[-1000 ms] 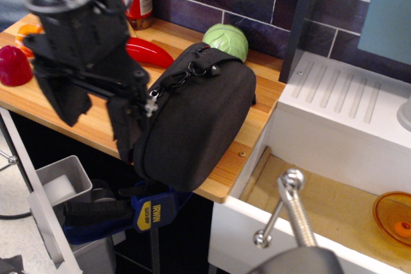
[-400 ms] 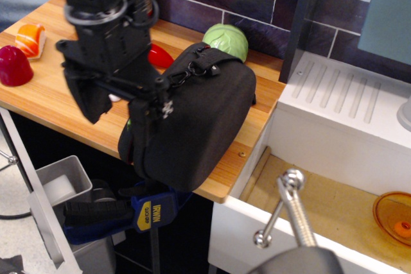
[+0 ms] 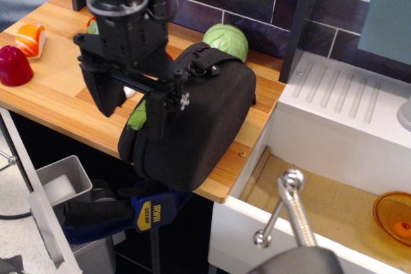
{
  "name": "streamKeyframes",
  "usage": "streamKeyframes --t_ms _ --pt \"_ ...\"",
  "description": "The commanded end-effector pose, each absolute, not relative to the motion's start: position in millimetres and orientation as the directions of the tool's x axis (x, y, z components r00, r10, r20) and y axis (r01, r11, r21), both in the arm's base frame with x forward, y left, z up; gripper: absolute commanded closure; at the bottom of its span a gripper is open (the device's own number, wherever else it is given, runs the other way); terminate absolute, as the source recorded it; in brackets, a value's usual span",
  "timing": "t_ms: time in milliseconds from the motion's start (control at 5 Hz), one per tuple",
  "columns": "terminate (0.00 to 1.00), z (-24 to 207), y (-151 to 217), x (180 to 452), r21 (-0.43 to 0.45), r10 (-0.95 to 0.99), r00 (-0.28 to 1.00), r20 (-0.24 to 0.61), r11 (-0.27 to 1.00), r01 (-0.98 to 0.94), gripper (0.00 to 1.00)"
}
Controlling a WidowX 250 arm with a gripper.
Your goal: Zip zipper bag
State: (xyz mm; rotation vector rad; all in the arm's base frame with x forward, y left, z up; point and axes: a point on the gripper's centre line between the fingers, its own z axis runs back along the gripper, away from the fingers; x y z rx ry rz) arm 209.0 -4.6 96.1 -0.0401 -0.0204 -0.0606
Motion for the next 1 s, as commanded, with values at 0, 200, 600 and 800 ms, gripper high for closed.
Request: streamKeyframes --t_ms 0,200,600,800 --pt "0.00 91.7 -4.5 210.0 0.001 -0.047 0.995 0.087 0.999 0.047 1.00" --pt "0.00 83.0 -3.3 209.0 0.022 -0.047 0.995 0.087 0.999 0.046 1.00" --pt "0.00 79.1 1.6 176.7 0.033 -0.049 0.999 -0.001 0.998 0.049 1.00" --pt "0.00 61.8 10.0 143.8 0.075 -0.070 0.997 -0.042 0.994 0.073 1.00"
